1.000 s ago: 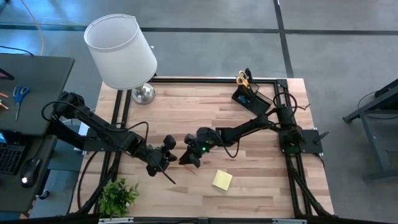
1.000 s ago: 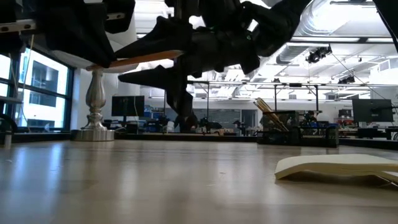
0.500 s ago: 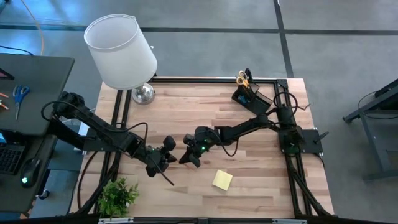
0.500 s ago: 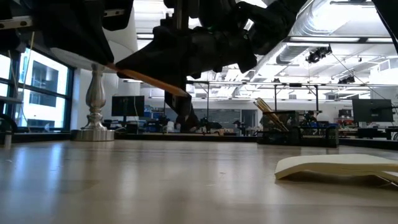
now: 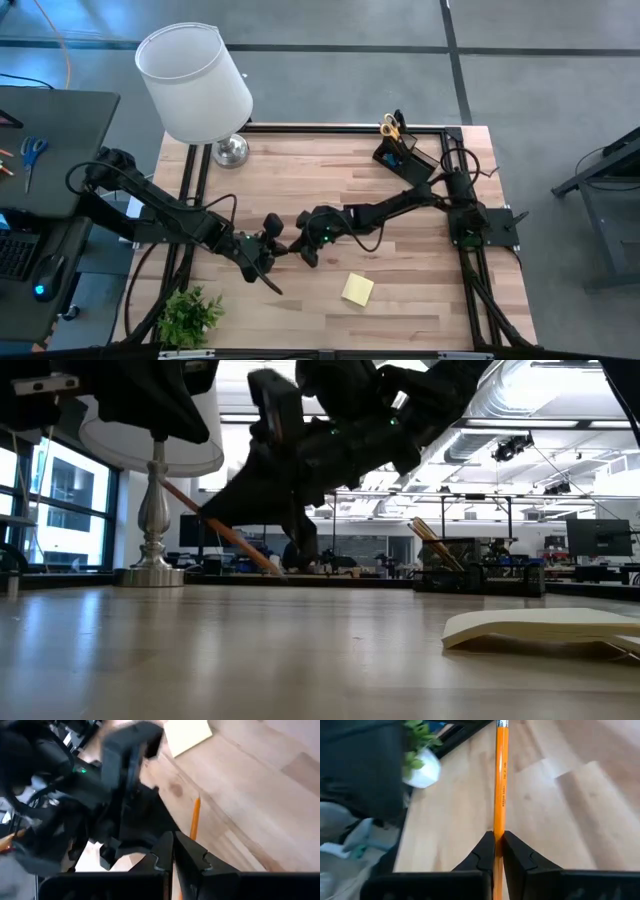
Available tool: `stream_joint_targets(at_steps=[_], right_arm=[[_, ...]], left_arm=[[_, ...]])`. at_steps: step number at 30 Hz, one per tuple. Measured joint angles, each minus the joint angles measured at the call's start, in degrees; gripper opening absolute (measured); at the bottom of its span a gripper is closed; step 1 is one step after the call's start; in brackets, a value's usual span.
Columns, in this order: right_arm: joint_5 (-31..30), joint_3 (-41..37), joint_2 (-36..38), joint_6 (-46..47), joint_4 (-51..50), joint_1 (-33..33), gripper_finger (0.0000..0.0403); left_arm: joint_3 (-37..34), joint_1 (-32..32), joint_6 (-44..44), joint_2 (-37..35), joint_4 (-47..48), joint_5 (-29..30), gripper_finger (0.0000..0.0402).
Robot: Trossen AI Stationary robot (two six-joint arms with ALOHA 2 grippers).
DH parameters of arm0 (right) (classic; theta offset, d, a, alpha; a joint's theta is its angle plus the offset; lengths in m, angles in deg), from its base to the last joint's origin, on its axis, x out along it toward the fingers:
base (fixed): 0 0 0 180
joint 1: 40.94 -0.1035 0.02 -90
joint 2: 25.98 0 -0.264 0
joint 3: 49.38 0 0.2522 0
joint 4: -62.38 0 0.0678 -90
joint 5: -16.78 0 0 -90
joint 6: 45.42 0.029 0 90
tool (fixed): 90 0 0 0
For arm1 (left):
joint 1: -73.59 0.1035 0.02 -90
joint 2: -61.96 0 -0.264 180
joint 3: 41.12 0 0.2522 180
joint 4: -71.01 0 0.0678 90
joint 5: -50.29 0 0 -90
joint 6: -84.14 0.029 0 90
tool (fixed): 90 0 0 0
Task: Pick and place office supplies into organizer
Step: Put the orange pencil into the mesh desk organizer
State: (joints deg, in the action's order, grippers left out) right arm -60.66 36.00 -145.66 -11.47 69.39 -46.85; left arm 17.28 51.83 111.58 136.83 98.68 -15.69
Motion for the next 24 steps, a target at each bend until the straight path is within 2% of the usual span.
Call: stream_joint_targets(at_steps=[4,6,8,12,15,18,24], right_arm=[[-2.3,0.0,1.5,-2.0,-3.7,1.7,0.0005],[-5.5,-0.1,3.7,-4.5,-7.2,2.8,0.0004],[-10.9,-0.1,6.6,-7.5,-11.4,3.8,0.0004],[-25.3,-0.1,13.9,-14.4,-19.3,5.6,0.0005],[-36.0,-1.1,20.2,-19.0,-23.1,6.4,0.0003],[-43.8,-5.2,27.0,-22.0,-23.1,7.6,0.0004],[-53.0,-19.3,41.1,-22.5,-20.3,12.8,0.0003]], left_arm=[[1.5,0.0,-4.0,-0.8,3.5,3.0,0.0005],[1.6,0.0,-6.4,-2.1,4.5,3.0,0.0005],[1.4,0.0,-8.2,-3.7,4.5,0.6,0.0005],[0.0,0.0,-13.5,-6.6,2.0,-2.9,0.0005],[-2.7,0.0,-16.8,-8.0,-3.2,-4.2,0.0005],[-6.9,0.0,-19.1,-8.6,-12.5,-6.7,0.0005],[-15.6,0.0,-21.3,-8.5,-30.4,-8.2,0.0005]])
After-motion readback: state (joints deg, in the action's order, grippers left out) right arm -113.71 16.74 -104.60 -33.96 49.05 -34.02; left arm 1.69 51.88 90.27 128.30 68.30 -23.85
